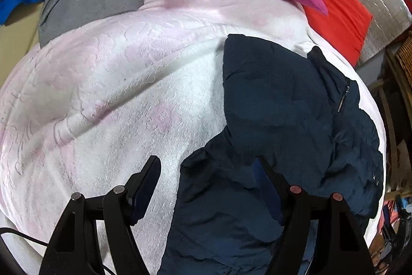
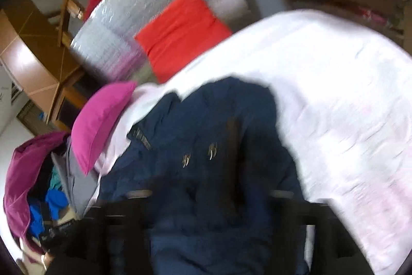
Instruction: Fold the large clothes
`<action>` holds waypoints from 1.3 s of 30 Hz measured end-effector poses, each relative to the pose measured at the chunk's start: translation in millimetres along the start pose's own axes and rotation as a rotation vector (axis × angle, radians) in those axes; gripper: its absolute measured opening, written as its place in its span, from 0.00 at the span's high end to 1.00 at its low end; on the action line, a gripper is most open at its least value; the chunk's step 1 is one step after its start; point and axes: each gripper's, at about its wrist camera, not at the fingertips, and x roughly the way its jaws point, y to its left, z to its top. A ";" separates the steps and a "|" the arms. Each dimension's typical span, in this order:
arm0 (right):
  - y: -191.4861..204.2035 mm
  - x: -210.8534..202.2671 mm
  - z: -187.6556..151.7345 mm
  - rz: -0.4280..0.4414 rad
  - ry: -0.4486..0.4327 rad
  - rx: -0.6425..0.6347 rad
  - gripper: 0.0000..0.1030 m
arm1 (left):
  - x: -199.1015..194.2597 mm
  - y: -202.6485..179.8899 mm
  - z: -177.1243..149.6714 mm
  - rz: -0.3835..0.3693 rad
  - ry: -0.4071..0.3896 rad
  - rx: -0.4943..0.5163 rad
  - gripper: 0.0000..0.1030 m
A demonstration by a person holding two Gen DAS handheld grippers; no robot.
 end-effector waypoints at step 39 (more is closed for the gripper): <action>5.4 62.4 5.8 -0.192 0.048 -0.220 0.78 | 27.7 -23.6 1.3 0.016 -0.043 -0.003 0.64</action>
